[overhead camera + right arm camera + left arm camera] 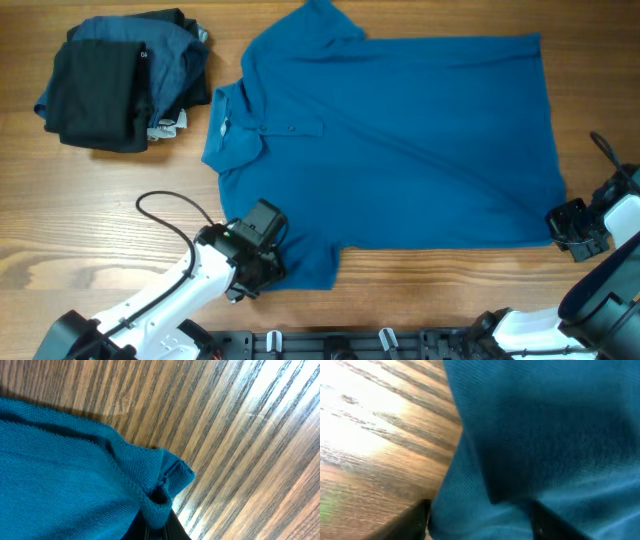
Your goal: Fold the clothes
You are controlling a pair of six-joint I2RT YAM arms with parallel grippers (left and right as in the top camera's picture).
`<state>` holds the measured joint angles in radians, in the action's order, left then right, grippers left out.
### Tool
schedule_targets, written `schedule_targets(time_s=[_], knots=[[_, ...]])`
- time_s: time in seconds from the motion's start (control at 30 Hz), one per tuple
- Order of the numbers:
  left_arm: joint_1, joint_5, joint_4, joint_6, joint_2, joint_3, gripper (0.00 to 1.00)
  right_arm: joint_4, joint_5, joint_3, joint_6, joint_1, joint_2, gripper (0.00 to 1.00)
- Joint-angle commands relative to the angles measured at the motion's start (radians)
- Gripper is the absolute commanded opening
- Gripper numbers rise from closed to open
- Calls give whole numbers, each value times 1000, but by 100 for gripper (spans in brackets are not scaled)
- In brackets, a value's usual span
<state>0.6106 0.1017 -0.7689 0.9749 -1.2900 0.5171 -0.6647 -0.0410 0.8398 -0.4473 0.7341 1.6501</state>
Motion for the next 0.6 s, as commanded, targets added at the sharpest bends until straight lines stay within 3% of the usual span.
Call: schedule_targets(time_s=[0.0, 0.07, 0.1, 0.27, 0.57], knots=[[6, 13, 14, 33, -6, -30, 28, 2, 13, -11, 0, -3, 15, 5], [7, 16, 14, 32, -6, -30, 8, 2, 13, -11, 0, -3, 15, 4], [6, 22, 13, 32, -6, -30, 4, 2, 13, -11, 0, -4, 15, 4], [7, 154, -51, 2, -3, 3, 4, -11, 13, 2, 2, -4, 0, 4], [7, 133, -309, -135, 29, 259, 4, -51, 80, 13, 1, -8, -154, 4]])
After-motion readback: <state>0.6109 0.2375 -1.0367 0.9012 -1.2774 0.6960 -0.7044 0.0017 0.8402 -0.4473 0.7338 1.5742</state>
